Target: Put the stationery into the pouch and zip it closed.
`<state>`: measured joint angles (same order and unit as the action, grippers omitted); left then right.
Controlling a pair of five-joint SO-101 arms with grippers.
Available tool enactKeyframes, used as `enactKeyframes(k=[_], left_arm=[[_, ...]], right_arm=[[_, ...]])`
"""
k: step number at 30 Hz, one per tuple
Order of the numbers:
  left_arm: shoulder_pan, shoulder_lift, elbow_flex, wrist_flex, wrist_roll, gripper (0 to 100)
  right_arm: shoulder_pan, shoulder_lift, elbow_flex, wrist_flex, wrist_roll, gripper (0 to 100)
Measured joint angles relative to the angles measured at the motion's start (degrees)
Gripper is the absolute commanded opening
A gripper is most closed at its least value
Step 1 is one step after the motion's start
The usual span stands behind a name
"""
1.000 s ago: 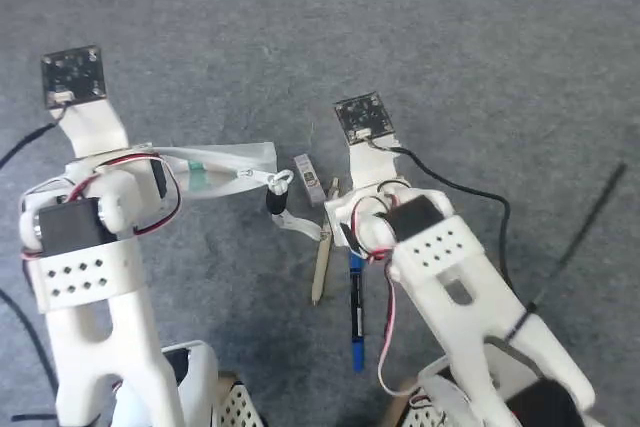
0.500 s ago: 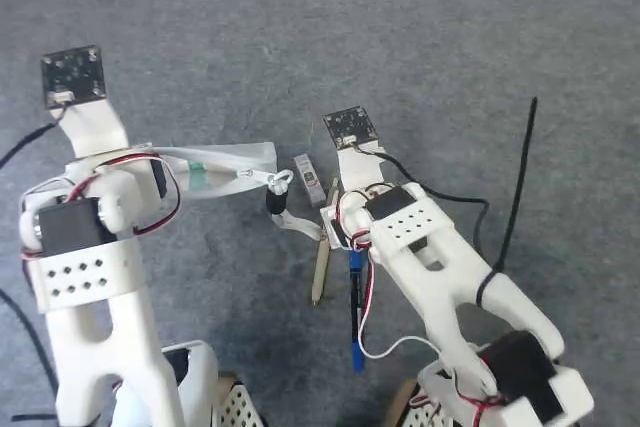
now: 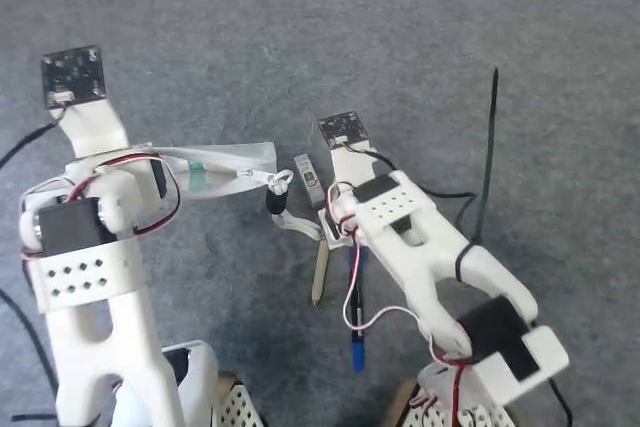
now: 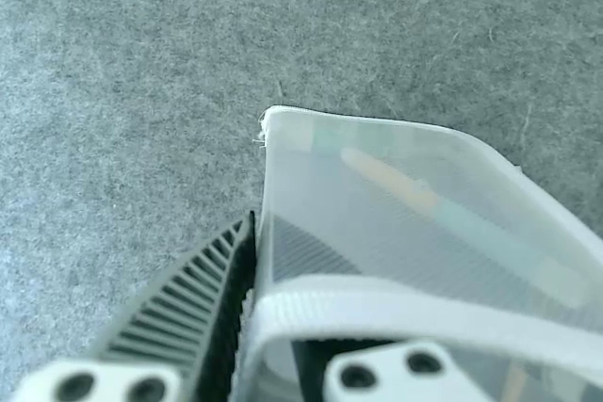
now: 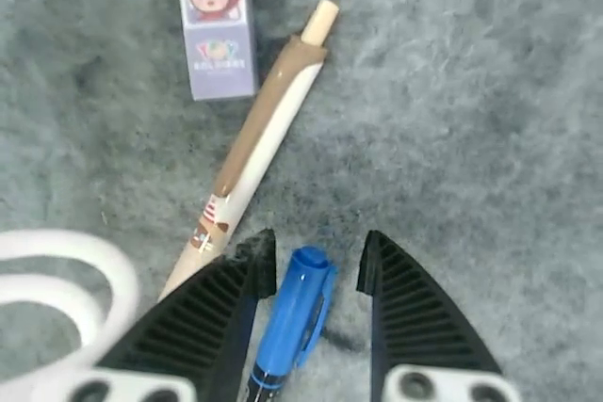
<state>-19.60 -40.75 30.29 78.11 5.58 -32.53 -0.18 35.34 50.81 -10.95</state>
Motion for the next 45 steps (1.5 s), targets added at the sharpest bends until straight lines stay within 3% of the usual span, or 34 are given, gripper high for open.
enactKeyframes(k=[11, 20, 27, 45], left_arm=[[0.0, 0.0, 0.0, 0.0, 0.0, 1], [0.0, 0.0, 0.0, 0.0, 0.0, 1], [0.0, 0.0, 0.0, 0.0, 0.0, 1], [0.0, 0.0, 0.0, 0.0, 0.0, 1]], right_arm=[[-0.3, 2.3, -3.7, 8.4, 0.0, 15.1], [-1.1, 5.4, -4.3, 8.6, 0.0, 15.0], [-1.0, 11.4, -11.3, 13.9, 0.0, 0.2], [-1.1, 14.4, -25.6, 30.0, 0.6, 0.7]])
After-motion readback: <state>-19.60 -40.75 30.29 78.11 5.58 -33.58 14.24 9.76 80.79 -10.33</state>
